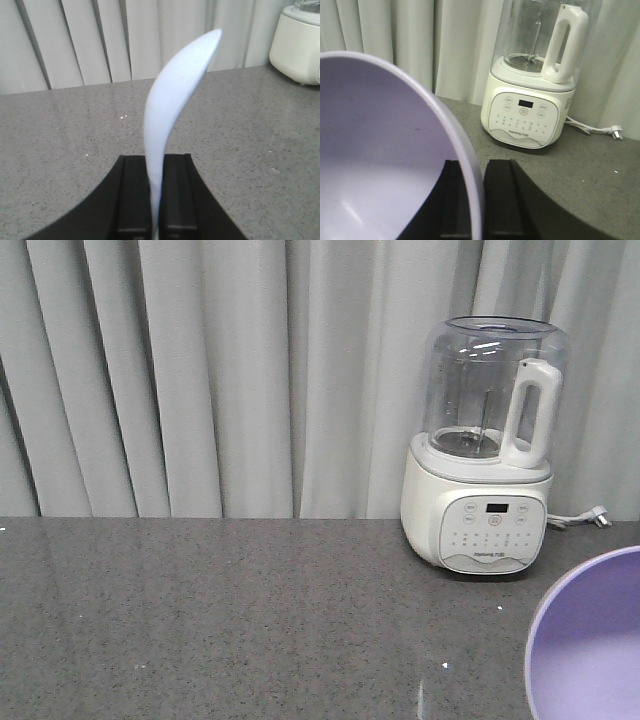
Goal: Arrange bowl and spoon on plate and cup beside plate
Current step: 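Drive the base holding spoon and bowl to the counter with the blue plate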
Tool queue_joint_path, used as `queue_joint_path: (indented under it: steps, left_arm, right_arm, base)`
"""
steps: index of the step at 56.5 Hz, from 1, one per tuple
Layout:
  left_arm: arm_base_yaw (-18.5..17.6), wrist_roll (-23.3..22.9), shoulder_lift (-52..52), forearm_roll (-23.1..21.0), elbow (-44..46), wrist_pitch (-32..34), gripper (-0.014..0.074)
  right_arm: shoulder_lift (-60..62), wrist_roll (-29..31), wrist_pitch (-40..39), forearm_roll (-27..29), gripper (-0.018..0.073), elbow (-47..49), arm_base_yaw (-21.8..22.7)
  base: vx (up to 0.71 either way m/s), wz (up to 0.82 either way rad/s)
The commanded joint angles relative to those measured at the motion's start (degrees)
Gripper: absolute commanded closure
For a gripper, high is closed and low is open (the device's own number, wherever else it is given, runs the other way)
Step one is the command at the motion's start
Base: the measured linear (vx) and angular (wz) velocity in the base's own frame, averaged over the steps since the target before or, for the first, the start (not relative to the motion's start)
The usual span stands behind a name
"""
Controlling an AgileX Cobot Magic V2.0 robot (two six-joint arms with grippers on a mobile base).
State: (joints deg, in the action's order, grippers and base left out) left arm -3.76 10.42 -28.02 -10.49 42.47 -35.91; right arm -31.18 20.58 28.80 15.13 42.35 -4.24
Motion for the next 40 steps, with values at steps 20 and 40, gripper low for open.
queue_joint_path:
  steps: [20,40]
  left_arm:
    - [0.0,-0.5,-0.3,-1.0,1.3,4.8,0.0596]
    - [0.0,-0.5,-0.3,-1.0,1.3,4.8,0.0596]
  right_arm:
    - [-0.1,0.3,-5.3,0.2,0.0568,1.6,0.0]
    - [-0.1,0.3,-5.2,0.2,0.0568,1.6,0.0]
  base:
    - [-0.10,-0.41]
    - [-0.17,-0.69]
